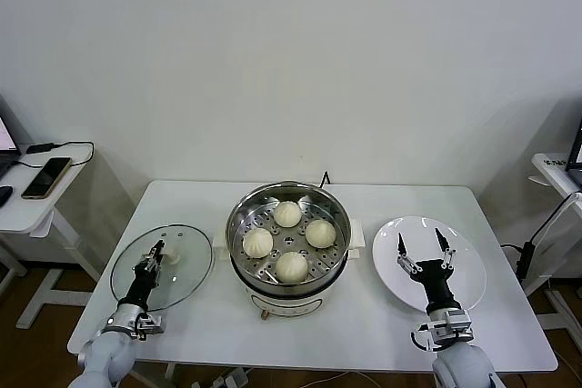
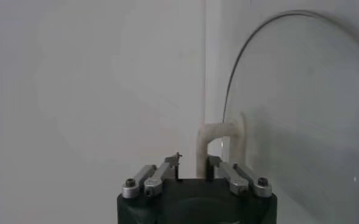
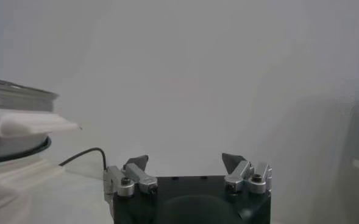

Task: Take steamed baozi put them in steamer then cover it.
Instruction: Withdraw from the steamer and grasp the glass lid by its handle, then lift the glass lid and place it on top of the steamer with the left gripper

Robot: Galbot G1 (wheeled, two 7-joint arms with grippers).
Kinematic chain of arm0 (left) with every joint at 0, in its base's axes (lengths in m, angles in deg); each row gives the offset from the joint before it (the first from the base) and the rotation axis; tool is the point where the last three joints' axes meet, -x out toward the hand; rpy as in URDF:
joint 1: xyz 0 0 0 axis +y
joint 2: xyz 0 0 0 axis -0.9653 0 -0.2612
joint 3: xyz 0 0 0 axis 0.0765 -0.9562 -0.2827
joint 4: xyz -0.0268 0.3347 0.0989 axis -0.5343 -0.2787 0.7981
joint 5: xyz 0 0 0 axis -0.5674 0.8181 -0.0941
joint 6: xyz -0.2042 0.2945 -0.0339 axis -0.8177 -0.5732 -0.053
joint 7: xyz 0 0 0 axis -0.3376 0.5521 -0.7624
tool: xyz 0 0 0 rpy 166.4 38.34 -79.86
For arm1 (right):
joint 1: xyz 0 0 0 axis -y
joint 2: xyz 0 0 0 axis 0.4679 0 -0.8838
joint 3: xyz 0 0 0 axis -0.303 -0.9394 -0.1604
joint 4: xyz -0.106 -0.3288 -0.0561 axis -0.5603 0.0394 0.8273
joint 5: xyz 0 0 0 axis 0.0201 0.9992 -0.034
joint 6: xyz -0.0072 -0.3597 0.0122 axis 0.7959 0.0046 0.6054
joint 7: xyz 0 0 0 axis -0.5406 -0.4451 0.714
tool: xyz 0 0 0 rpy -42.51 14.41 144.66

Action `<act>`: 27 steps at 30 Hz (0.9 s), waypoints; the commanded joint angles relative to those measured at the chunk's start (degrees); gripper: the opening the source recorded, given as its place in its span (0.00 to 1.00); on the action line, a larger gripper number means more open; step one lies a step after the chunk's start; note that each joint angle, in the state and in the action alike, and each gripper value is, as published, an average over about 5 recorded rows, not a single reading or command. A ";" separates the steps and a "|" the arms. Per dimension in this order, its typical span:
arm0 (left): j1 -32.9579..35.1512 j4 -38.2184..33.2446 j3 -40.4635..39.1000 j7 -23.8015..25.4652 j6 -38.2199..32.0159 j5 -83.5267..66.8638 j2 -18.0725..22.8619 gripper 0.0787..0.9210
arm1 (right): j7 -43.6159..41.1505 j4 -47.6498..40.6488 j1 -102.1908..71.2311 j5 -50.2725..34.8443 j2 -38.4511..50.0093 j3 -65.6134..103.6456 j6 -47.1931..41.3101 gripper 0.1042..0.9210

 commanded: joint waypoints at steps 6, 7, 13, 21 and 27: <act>3.90 -18.40 2.17 1.43 3.44 -11.45 -2.36 0.13 | 0.03 0.11 0.18 0.36 0.01 -0.17 0.03 0.88; 4.47 -21.05 2.62 1.78 4.46 -12.12 -2.67 0.13 | 0.04 0.14 0.25 0.37 0.01 -0.22 0.03 0.88; 7.44 -36.41 4.09 6.09 10.70 -14.88 -4.16 0.13 | 0.21 0.10 0.78 0.49 0.04 -0.51 -0.11 0.88; 8.51 -51.21 -1.97 16.09 18.81 -9.80 -3.85 0.13 | 0.68 -0.13 1.21 0.60 0.32 -0.40 -0.42 0.88; 3.75 -52.07 -12.48 21.95 25.47 -5.09 -1.95 0.13 | 0.63 -0.85 1.38 0.83 0.16 -0.33 -0.71 0.88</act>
